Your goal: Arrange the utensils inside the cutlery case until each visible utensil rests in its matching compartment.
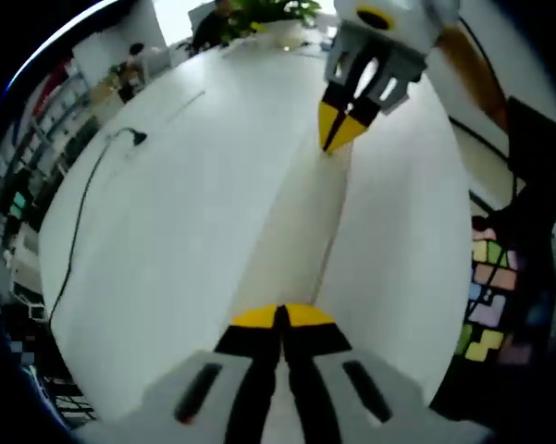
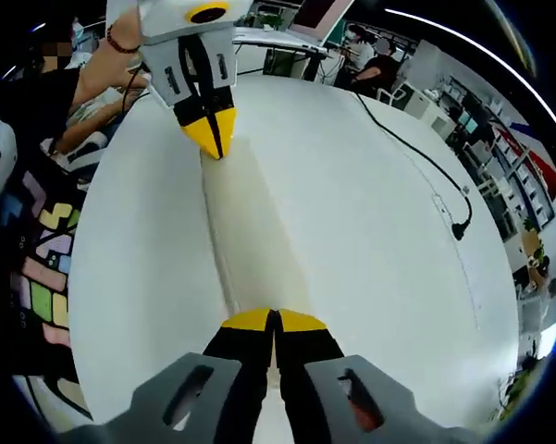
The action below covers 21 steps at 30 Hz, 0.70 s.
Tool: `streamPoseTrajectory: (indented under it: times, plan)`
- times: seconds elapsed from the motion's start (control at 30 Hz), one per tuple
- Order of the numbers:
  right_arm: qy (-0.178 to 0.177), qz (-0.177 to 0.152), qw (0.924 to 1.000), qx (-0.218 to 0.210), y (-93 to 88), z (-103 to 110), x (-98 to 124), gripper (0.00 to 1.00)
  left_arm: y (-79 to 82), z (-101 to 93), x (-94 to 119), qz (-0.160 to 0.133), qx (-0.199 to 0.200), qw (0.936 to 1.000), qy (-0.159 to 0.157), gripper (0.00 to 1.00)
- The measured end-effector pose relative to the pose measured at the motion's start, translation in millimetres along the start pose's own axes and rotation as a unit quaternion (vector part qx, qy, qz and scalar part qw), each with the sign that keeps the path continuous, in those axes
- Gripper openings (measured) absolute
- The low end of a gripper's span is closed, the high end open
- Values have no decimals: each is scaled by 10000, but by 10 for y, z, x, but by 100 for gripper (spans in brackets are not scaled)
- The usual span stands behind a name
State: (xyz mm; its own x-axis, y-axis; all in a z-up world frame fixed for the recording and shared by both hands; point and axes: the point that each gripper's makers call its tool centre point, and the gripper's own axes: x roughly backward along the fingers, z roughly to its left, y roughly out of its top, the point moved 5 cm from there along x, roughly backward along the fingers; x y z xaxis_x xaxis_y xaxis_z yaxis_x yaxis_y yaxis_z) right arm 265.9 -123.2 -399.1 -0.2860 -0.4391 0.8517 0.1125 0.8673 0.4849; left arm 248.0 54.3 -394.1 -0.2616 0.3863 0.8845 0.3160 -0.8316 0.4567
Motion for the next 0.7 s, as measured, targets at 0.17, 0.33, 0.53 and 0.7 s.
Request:
streamPoseTrajectory:
  times: [0.17,0.33,0.53,0.7]
  plan:
    - [120,91,9999,-16,9,-18,-12,0,5,69,-8,128,256,9988,-389,0]
    - [268,176,9995,-83,16,-26,-19,0,13,40,-23,263,259,9987,-360,0]
    - [327,212,9991,-137,29,-28,-27,0,33,-2,-30,527,138,9984,-137,0]
    - [364,214,9990,-152,51,-35,-44,0,30,-4,-31,635,193,9977,-144,0]
